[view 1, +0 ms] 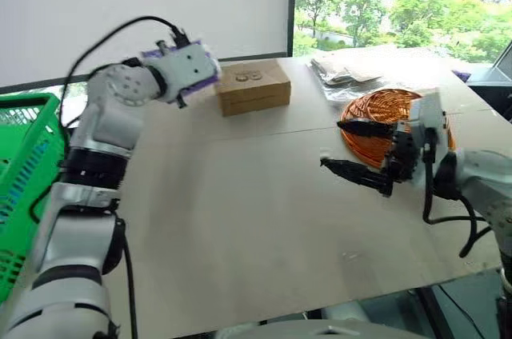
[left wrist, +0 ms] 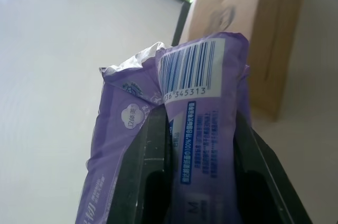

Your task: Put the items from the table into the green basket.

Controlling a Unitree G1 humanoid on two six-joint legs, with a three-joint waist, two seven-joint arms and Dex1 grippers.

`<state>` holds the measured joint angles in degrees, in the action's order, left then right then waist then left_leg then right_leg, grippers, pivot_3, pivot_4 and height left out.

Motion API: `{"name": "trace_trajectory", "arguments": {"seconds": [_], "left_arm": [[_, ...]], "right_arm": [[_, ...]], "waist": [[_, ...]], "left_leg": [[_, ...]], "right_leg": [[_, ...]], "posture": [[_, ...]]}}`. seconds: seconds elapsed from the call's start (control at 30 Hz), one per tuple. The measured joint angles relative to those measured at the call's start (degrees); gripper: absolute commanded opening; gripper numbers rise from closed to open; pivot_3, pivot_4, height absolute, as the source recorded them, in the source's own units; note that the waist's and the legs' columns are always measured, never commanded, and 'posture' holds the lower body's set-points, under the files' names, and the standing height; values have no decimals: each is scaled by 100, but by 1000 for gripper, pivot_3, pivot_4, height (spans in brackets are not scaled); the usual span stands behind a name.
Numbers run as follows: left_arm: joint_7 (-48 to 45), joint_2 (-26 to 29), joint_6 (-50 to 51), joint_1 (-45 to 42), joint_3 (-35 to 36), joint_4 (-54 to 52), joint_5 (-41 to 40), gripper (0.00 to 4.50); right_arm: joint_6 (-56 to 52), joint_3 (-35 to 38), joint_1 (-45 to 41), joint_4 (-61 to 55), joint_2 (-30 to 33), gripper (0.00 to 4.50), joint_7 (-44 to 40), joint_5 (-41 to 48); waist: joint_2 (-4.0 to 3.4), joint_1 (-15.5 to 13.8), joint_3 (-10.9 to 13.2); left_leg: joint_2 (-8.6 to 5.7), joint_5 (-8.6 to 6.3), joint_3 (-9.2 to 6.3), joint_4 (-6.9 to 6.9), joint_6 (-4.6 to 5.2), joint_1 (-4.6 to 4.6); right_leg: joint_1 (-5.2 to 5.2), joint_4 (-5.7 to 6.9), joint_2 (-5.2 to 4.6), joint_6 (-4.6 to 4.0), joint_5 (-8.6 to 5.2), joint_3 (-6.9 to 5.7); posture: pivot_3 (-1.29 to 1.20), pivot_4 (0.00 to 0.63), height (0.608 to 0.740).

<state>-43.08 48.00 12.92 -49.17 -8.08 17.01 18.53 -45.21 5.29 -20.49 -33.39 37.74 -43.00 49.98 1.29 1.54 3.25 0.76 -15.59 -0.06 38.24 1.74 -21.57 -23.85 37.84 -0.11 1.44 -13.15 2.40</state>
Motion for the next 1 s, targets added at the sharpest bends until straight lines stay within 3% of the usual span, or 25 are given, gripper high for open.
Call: {"name": "trace_trajectory", "arguments": {"seconds": [0.07, 0.3, 0.53, 0.57, 0.67, 0.83, 1.0], "left_arm": [[81, 344, 544, 259, 260, -258, 87, 618], [281, 1538, 2068, 1453, 1494, -1235, 411, 618], [376, 1704, 2595, 2046, 1837, -1535, 447, 618], [382, 1737, 2597, 2082, 1839, -1535, 442, 1372], [454, 1784, 2648, 2226, 1876, -1524, 439, 2279], [855, 1783, 2972, 2223, 1876, -1364, 521, 4486], [1225, 1755, 3120, 1849, 1877, -1129, 518, 4486]], "right_arm": [[40, -324, -334, 229, -151, 4500, -134, -47], [465, -910, -1139, 1164, -688, 4500, -604, -489], [848, -1119, -1502, 1539, -1238, 4500, -686, -800], [861, -1126, -1502, 1538, -1265, 4500, -696, -806], [911, -1126, -1496, 1536, -1269, 4500, -699, -864], [918, -1115, -1363, 1472, -1246, 4500, -639, -925], [916, -1065, -1228, 1412, -1070, 4500, -571, -947]], "waist": [[4, -161, 0], [29, -584, 1], [41, -981, -7], [40, -1009, -7], [39, -1027, -8], [39, -1021, -8], [39, -1010, -8]], "left_leg": [[-3, 0, -1, 11, 1, -40], [-6, -2, -13, 11, 4, -47], [-9, 1, -38, 27, 2, -40], [-10, 1, -42, 27, 2, -39], [-16, 1, -51, 26, 2, -40], [-22, 1, -53, 22, 1, -41], [-23, 1, -47, 23, 1, -40]], "right_leg": [[-34, 2, -8, -1, 2, -3], [-38, 4, -28, -1, 2, -20], [-2, 3, -44, -4, 1, -82], [-2, 4, -47, -4, 1, -81], [-2, 5, -50, -4, 1, -83], [-2, 7, -50, -4, 2, -88], [2, 7, -54, -4, 2, -95]], "posture": [[184, 0, 740], [282, 0, 740], [282, 0, 740], [282, 0, 740], [282, 0, 740], [282, 0, 740], [218, 0, 740]]}}
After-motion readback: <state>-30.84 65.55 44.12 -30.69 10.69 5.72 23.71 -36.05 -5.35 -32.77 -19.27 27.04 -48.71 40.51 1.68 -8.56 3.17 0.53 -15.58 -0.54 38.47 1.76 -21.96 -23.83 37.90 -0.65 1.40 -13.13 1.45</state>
